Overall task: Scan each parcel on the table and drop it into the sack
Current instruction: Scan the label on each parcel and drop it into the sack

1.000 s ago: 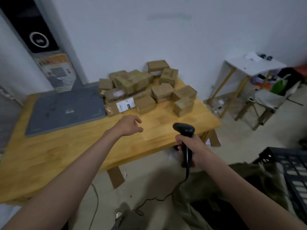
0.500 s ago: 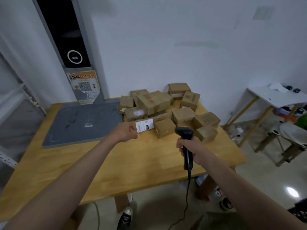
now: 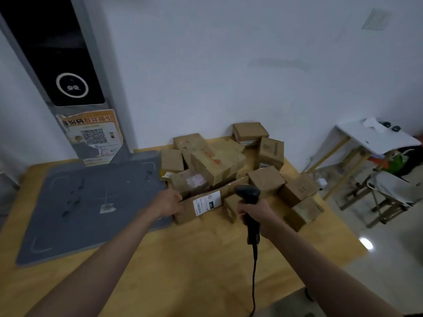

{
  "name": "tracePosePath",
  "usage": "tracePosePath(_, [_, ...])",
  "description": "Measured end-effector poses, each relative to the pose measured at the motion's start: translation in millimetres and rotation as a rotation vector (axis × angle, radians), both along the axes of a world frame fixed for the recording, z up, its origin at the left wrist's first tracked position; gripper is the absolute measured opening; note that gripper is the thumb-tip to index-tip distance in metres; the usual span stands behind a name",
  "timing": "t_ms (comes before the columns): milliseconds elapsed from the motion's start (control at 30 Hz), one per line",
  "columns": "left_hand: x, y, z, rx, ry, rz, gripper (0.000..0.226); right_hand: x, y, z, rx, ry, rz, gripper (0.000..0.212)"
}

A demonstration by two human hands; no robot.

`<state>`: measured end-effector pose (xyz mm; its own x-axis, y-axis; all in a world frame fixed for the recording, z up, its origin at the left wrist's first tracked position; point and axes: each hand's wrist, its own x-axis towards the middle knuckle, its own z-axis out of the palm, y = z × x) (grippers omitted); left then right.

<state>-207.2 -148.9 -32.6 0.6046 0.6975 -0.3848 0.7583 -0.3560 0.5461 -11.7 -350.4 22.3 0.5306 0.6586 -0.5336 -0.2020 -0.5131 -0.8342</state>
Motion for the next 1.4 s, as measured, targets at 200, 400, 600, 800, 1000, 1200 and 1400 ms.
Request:
tracePosePath(200, [24.5, 35.1, -47.4, -0.024, 0.048, -0.047, 0.032, 19.6, 38.7, -33.0, -0.056, 0.009, -0.162, 0.023])
tracePosePath(400, [43.3, 53.3, -113.1, -0.037, 0.114, 0.013, 0.015, 35.4, 59.3, -77.5, -0.175, 0.111, -0.161, 0.022])
tracePosePath(600, [48.3, 51.9, -173.3, 0.079, 0.239, 0.067, 0.025, 41.2, 68.4, -112.3, -0.233, 0.212, -0.077, 0.02])
tracePosePath(800, [46.9, 17.5, -148.5, 0.101, 0.261, 0.095, 0.004, 48.8, 56.0, -133.9, -0.256, 0.345, -0.065, 0.024])
tracePosePath(1000, [30.1, -9.0, -127.3, 0.094, 0.219, 0.092, 0.004, 40.3, 37.7, -139.9, -0.248, 0.445, -0.129, 0.023])
tracePosePath(1200, [-23.1, -48.3, -124.2, 0.035, 0.252, 0.168, 0.02, -7.4, 22.6, -138.7, -0.232, 0.422, -0.083, 0.023])
tracePosePath(1400, [-87.1, -86.9, -127.4, -0.045, 0.21, 0.225, 0.024, -70.6, 2.4, -160.5, -0.261, 0.449, -0.063, 0.026])
